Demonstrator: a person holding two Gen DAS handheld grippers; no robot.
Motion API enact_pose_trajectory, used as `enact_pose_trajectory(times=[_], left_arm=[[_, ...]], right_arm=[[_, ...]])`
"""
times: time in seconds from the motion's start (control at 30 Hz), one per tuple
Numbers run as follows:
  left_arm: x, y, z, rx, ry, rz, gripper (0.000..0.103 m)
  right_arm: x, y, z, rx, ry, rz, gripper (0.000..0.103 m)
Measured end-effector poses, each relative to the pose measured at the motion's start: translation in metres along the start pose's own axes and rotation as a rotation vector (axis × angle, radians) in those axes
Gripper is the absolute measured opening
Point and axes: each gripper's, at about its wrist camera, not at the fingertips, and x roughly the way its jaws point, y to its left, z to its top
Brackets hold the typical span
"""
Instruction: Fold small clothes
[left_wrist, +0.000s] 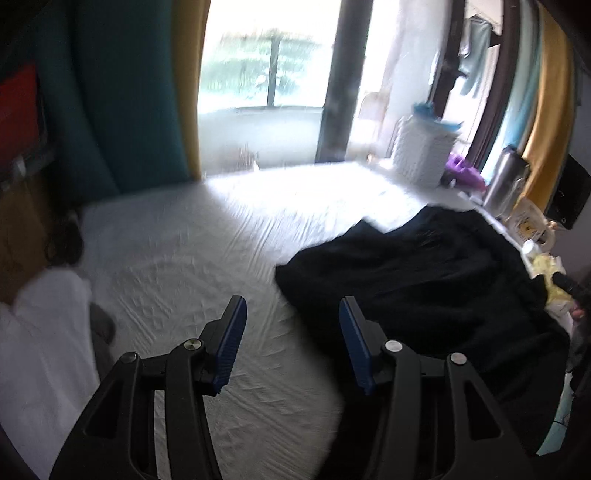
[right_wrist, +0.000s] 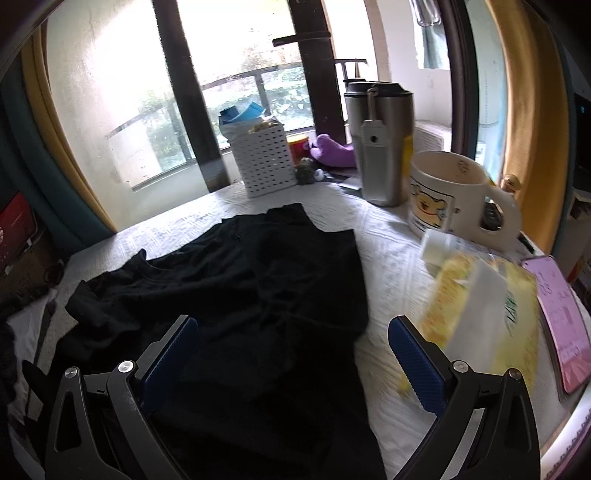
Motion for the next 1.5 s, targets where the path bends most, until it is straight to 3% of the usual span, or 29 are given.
enact_pose_trajectory(times=[0.13, 0.33, 0.4, 0.43, 0.47, 0.63, 0.77, 0.93, 1.0, 1.1, 1.13, 1.2, 1.27, 1.3, 1.33, 1.5], left_arm=[[0.033, 0.007, 0.0, -0.019, 0.051, -0.051, 0.052], [0.07, 0.003, 0.008, -0.015, 0.117, -0.202, 0.052], [0.074, 0.002, 0.008, -0.016, 0.106, -0.249, 0.05], [0.075, 0.002, 0.009, -0.011, 0.1, -0.269, 0.024], [0.074, 0.002, 0.011, -0.005, 0.112, -0.282, 0.006], [0.056, -0.002, 0.03, 0.059, 0.007, -0.182, 0.005], [0.044, 0.013, 0.058, 0.038, -0.082, -0.073, 0.004], [0.045, 0.042, 0.095, 0.035, -0.121, 0.048, 0.004], [0.051, 0.053, 0.1, 0.033, -0.092, 0.067, 0.004], [0.063, 0.058, 0.092, 0.037, -0.004, 0.077, 0.006], [0.062, 0.056, 0.086, 0.048, 0.005, 0.095, 0.009], [0.058, 0.054, 0.076, 0.052, 0.004, 0.122, 0.012], [0.046, 0.06, 0.064, 0.023, -0.02, 0.178, 0.033], [0.038, 0.066, 0.06, 0.002, -0.038, 0.184, 0.051], [0.027, 0.068, 0.055, -0.028, -0.061, 0.174, 0.057], [-0.016, 0.066, 0.023, -0.109, -0.088, 0.101, 0.058]], right_arm=[[0.01, -0.006, 0.006, 0.019, 0.014, -0.014, 0.103], [0.015, -0.003, 0.01, 0.013, 0.02, -0.029, 0.103], [0.017, -0.002, 0.01, 0.01, 0.024, -0.034, 0.103], [0.017, -0.002, 0.01, 0.009, 0.025, -0.037, 0.103], [0.018, -0.002, 0.01, 0.008, 0.028, -0.041, 0.103], [0.021, -0.005, 0.013, 0.016, 0.036, -0.038, 0.103], [0.025, -0.004, 0.018, 0.018, 0.04, -0.032, 0.103], [0.032, 0.002, 0.034, 0.026, 0.036, -0.001, 0.103], [0.036, 0.006, 0.038, 0.025, 0.037, 0.02, 0.103], [0.05, 0.012, 0.042, 0.031, 0.058, 0.065, 0.095], [0.058, 0.016, 0.043, 0.034, 0.081, 0.086, 0.089], [0.068, 0.022, 0.043, 0.031, 0.097, 0.103, 0.088], [0.085, 0.029, 0.045, 0.025, 0.122, 0.118, 0.088], [0.088, 0.029, 0.046, 0.026, 0.123, 0.116, 0.087], [0.096, 0.03, 0.049, 0.021, 0.128, 0.104, 0.084], [0.122, 0.016, 0.056, 0.043, 0.166, 0.072, 0.08]])
